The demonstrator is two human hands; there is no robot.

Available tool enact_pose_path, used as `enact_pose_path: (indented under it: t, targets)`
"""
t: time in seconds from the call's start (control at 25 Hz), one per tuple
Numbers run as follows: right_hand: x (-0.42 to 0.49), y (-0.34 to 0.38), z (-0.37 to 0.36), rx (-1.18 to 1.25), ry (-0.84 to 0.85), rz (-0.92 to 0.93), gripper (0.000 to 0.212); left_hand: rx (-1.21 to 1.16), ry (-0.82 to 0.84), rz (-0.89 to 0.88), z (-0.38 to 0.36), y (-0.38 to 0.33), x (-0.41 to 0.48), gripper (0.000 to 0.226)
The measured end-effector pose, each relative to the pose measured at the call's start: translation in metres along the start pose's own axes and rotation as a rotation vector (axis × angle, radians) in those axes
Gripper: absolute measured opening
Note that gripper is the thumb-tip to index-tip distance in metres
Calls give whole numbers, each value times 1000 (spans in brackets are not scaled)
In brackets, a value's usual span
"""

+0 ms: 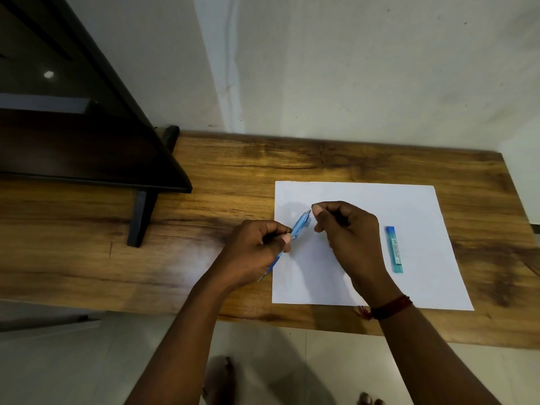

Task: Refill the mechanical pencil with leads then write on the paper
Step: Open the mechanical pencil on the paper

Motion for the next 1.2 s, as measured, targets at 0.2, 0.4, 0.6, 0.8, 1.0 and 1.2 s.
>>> enact_pose_path:
  t: [0.2, 0.4, 0.6, 0.8, 1.0, 1.2]
  targets:
    - [3, -1, 4, 37, 56, -20, 16, 16, 12, -28, -4, 0, 2, 16]
    - [4, -3, 1, 59, 97, -46, 11, 8, 24, -37, -2, 1, 2, 18]
    - [5, -3, 6, 221, 99, -129, 16, 14, 45, -8, 3, 4, 1, 13]
    - [6, -3, 10, -156, 62, 15, 10, -64, -54, 30, 12, 6, 1, 17]
    - [-8, -9, 1, -595, 149, 233, 13, -50, -172, 58, 13, 8, 2, 17]
    - [-10, -14, -2, -694, 165, 251, 18, -81, -207, 34, 14, 9, 3, 18]
Point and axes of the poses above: each hand's wrist, its own x-axis towards the middle knuckle, its own z-axis out of the back of the hand, y = z × x, the point moved 2 cm from there along x, towards the middle knuckle, and after that the axes turned 5 degrees about -z, right-handed, at the moved point
